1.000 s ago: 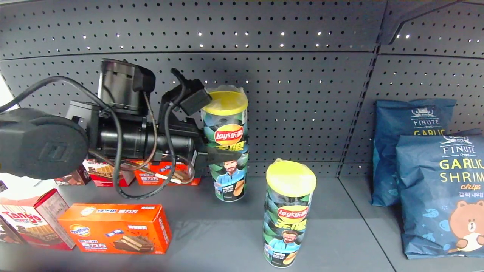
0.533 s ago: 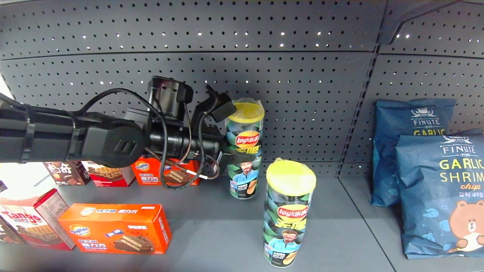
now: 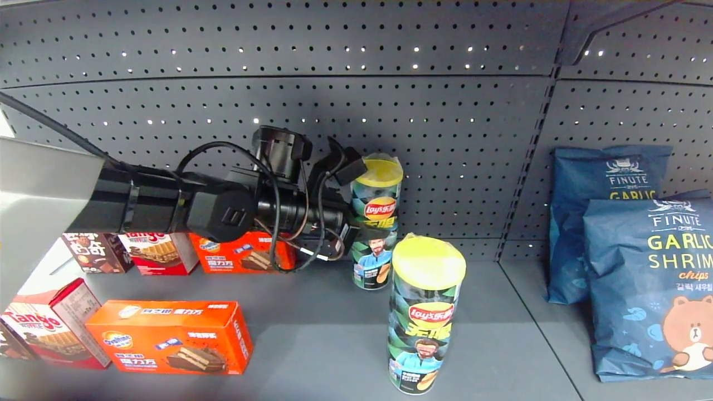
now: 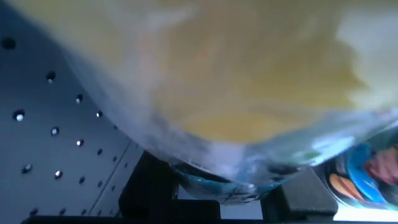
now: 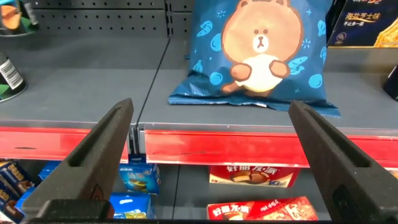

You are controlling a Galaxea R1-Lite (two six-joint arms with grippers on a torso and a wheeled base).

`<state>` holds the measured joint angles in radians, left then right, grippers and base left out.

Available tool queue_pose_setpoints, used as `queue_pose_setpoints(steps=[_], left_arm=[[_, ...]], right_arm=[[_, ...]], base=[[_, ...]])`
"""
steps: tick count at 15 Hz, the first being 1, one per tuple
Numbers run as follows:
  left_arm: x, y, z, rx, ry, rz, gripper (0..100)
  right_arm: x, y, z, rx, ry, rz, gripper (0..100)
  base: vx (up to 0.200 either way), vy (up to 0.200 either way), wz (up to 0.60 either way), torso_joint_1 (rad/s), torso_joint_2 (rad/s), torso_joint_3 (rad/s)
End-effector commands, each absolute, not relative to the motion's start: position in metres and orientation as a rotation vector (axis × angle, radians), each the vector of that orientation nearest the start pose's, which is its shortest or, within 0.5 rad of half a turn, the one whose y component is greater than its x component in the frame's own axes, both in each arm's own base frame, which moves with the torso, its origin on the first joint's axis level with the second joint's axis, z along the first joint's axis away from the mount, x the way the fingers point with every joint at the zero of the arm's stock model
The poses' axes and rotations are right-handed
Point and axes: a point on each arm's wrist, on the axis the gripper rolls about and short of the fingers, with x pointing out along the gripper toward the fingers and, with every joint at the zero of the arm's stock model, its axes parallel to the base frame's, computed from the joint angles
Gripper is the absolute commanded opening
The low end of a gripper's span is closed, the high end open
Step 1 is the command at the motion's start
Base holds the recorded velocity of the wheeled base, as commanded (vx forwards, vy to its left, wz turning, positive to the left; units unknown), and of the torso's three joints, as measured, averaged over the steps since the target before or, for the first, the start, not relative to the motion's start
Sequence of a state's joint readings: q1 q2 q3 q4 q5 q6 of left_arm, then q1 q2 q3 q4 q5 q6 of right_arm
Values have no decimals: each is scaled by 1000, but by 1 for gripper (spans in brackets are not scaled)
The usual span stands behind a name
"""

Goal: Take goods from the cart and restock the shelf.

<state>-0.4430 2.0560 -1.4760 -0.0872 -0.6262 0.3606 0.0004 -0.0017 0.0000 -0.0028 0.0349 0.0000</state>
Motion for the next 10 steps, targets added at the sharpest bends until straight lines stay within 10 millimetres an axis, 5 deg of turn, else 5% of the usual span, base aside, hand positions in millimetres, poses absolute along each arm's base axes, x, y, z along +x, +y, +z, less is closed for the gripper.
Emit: queue_pose_setpoints(steps=[1,10], left_arm=[[378,-200,176,274,320,-1138,0],[385,-217,158,272,331,-1166,0]], right_arm=[[-23,1,76,0,-3,37,100],[-23,1,76,1,-3,37,100]], base=[[0,0,0,0,0,0],[0,0,0,0,0,0]])
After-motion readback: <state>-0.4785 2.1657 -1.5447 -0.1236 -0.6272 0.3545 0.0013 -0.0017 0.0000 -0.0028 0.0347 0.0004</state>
